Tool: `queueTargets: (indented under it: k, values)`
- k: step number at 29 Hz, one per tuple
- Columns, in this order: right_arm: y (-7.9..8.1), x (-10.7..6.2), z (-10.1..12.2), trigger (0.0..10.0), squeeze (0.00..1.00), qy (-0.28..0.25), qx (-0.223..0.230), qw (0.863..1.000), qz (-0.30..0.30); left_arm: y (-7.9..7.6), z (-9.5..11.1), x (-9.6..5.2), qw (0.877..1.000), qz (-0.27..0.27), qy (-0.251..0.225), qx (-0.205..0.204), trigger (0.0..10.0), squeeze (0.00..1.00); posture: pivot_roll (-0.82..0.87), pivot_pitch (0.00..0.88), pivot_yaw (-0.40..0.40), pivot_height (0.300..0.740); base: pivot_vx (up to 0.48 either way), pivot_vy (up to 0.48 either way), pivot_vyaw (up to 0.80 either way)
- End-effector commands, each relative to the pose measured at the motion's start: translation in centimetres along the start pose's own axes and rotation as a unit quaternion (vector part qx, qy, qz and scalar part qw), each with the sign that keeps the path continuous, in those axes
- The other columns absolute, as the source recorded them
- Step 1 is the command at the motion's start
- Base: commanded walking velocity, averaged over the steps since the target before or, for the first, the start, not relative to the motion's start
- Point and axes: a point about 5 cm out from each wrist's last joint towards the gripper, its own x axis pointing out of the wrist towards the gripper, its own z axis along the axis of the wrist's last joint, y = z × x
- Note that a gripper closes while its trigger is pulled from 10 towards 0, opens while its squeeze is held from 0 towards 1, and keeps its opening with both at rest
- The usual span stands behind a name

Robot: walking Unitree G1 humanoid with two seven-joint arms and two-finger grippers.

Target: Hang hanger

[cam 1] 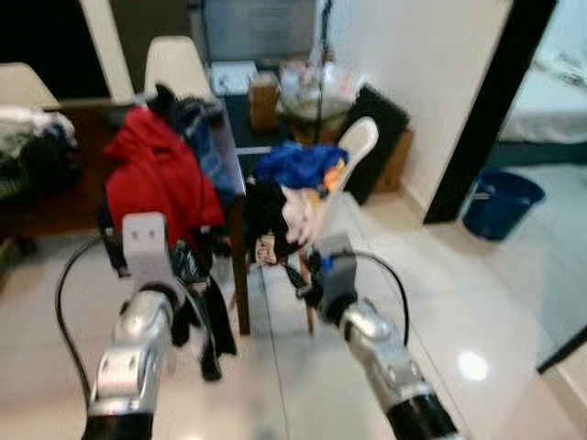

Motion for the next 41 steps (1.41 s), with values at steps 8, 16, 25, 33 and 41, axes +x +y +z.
queueTargets:
  k: [8,16,25,33,41]
  values:
    - [0.4,0.2,0.6,10.0,0.00,-0.015,0.002,1.000,0.005,0.4,0.5,0.1,1.000,0.007,-0.006,0.002,10.0,0.00,0.09,0.000,-0.035,0.740,0.344,0.000,0.00]
    - [0.8,0.8,4.5,10.0,0.00,-0.094,0.030,0.995,0.029,2.1,6.0,1.2,0.995,0.038,-0.086,0.042,10.0,0.00,0.09,0.000,-0.035,0.740,0.341,0.000,0.00]
    - [0.8,0.9,4.8,10.0,0.00,-0.099,0.030,0.994,0.031,3.2,9.6,1.4,0.988,0.059,-0.133,0.058,10.0,0.00,0.10,0.000,-0.039,0.740,0.341,0.000,0.61]
    - [0.4,0.8,4.5,10.0,0.00,-0.098,0.064,0.993,0.013,4.3,16.2,1.2,0.972,0.076,-0.195,0.107,10.0,0.00,0.11,0.000,-0.039,0.740,0.342,0.000,0.20]
    - [0.4,0.8,4.4,10.0,0.00,-0.098,0.067,0.993,0.013,5.0,18.7,0.8,0.961,0.089,-0.228,0.132,10.0,0.00,0.12,0.000,-0.039,0.740,0.342,0.000,0.00]
